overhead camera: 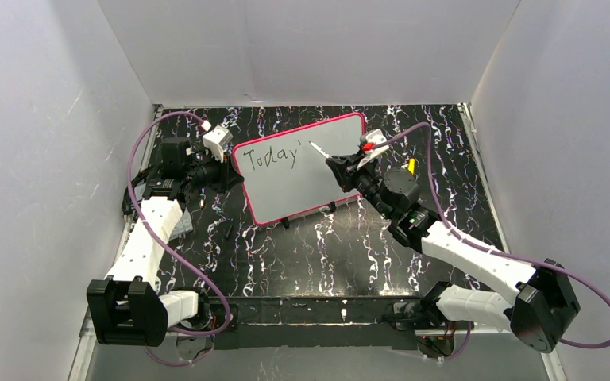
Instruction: Write a sentence on the whiteboard
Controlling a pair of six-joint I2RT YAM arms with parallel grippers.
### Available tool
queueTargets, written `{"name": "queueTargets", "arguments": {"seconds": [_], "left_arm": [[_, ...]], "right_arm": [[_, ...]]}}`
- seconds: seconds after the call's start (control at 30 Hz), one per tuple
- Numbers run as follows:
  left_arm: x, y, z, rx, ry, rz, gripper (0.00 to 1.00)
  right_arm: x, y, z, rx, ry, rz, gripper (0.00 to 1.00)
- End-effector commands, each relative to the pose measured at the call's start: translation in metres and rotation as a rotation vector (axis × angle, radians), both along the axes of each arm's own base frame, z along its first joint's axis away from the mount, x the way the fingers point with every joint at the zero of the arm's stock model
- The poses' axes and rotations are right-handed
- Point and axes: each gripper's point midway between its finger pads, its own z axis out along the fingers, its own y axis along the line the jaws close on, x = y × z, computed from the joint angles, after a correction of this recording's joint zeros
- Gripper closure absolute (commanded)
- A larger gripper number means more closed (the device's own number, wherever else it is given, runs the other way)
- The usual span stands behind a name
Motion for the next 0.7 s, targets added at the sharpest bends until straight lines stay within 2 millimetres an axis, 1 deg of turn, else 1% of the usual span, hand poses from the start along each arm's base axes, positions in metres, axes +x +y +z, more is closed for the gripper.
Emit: {"name": "queueTargets", "arguments": {"seconds": [0.0,0.37,0.43,0.67], "left_arm": [[-0.007,-0.001,-0.009,0.012,0.038,-0.011,1.00],[-0.007,-0.001,-0.010,0.015,0.046,-0.011,1.00],[-0.007,0.000,-0.010,0.016,0.046,-0.010,1.00],[-0.006,-0.001,-0.010,0.015,0.047,-0.013,1.00]], "right_arm": [[0.000,0.006,0.014,0.057,-0.036,0.039,0.99],[0.013,0.011,0.015,0.081,-0.041,0.024,0.99],[0.014,0.010,0.013,0.080,-0.039,0.018,0.99],[0.016,0.002,-0.003,0.064,-0.007,-0.021,0.99]]}}
